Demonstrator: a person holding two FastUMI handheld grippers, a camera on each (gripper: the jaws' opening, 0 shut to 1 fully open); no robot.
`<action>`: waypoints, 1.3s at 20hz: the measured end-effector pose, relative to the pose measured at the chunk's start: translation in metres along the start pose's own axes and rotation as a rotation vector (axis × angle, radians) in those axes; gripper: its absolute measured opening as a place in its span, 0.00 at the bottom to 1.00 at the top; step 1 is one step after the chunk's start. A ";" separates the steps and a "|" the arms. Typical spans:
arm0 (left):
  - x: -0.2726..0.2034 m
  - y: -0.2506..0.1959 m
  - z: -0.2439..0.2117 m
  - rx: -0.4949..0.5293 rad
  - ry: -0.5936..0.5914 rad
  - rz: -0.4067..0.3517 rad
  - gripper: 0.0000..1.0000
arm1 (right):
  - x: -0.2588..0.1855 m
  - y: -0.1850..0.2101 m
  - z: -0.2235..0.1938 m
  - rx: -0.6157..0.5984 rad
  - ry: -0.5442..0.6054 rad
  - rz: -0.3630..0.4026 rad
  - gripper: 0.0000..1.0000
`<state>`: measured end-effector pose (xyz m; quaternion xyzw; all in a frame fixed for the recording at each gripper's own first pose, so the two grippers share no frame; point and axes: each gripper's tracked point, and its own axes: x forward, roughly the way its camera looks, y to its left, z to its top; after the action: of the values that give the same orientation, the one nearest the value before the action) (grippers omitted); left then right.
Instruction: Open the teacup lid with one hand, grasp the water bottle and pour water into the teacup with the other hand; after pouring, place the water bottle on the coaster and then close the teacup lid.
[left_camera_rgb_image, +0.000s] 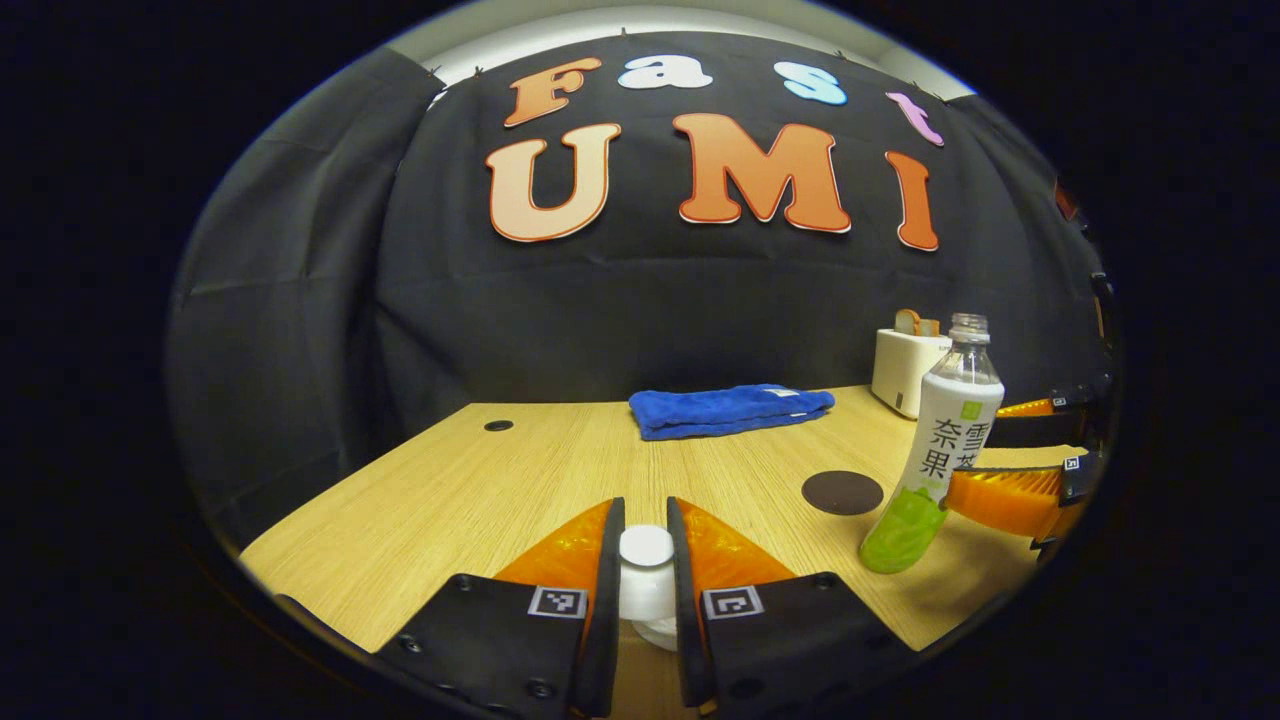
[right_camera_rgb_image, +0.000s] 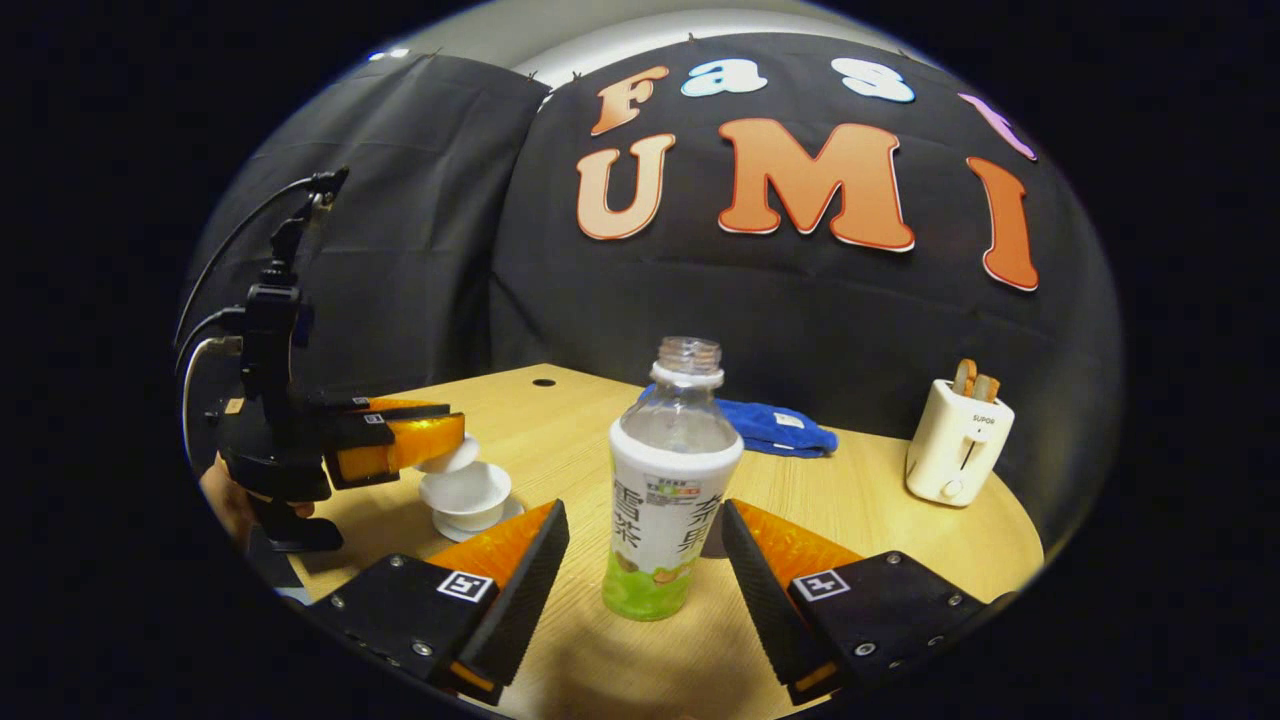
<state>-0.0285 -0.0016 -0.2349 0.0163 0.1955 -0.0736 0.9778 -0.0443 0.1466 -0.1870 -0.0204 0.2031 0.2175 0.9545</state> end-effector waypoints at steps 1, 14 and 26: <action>-0.001 0.002 0.001 -0.003 -0.002 0.002 0.28 | 0.002 -0.001 -0.003 -0.002 0.013 -0.006 0.92; -0.006 0.040 -0.001 -0.013 -0.019 0.068 0.28 | 0.024 -0.001 -0.027 0.013 0.128 -0.040 0.65; -0.014 0.082 -0.014 -0.054 -0.008 0.146 0.28 | 0.033 -0.021 -0.005 -0.364 0.124 -0.188 0.64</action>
<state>-0.0340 0.0823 -0.2423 0.0040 0.1916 0.0032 0.9815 -0.0104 0.1407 -0.2052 -0.2245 0.2160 0.1590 0.9369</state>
